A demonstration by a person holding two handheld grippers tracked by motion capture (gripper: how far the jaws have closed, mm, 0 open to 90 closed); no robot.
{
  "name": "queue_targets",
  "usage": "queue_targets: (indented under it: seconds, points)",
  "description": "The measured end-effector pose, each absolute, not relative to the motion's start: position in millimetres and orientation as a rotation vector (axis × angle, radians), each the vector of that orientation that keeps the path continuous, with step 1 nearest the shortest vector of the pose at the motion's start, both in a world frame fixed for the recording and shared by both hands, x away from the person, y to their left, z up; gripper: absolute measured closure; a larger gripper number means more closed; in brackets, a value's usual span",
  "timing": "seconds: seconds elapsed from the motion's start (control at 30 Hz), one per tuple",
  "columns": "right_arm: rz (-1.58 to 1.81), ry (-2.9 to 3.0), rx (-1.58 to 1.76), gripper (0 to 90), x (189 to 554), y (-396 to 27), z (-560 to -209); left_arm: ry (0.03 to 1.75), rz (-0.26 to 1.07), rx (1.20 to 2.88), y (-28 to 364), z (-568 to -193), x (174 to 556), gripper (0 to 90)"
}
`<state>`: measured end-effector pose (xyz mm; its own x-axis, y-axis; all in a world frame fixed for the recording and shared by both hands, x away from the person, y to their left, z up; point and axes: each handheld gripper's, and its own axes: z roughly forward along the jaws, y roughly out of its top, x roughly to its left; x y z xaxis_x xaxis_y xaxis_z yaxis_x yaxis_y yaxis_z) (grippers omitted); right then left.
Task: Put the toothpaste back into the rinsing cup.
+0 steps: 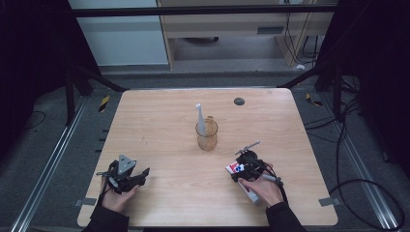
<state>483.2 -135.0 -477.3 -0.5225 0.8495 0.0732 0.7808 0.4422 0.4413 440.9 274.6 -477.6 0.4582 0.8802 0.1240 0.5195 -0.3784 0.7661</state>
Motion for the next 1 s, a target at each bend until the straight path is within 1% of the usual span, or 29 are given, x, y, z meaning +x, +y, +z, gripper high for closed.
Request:
queue_targets:
  seconds: [0.13,0.3,0.53,0.67,0.83,1.0]
  points:
    - [0.638,2.53,1.443,37.9,482.2,-133.6,-476.6,1.162,0.703,2.05,274.5,-477.5,440.8,39.9]
    - [0.626,2.534,1.459,43.4,480.9,-131.7,-475.3,1.162,0.702,2.05,274.4,-477.5,440.9,39.9]
    - [0.65,2.53,1.476,55.1,480.6,-135.4,-471.9,1.163,0.702,2.049,274.5,-477.3,440.8,39.9]
    - [0.66,2.524,1.477,63.3,478.9,-136.1,-467.8,1.163,0.702,2.05,274.4,-477.4,440.8,40.0]
    - [0.672,2.51,1.468,67.3,476.9,-137.2,-464.8,1.163,0.701,2.049,274.8,-477.3,440.9,40.0]
    - [0.689,2.505,1.46,68.6,474.7,-138.9,-461.0,1.163,0.702,2.046,274.7,-477.1,440.8,40.0]
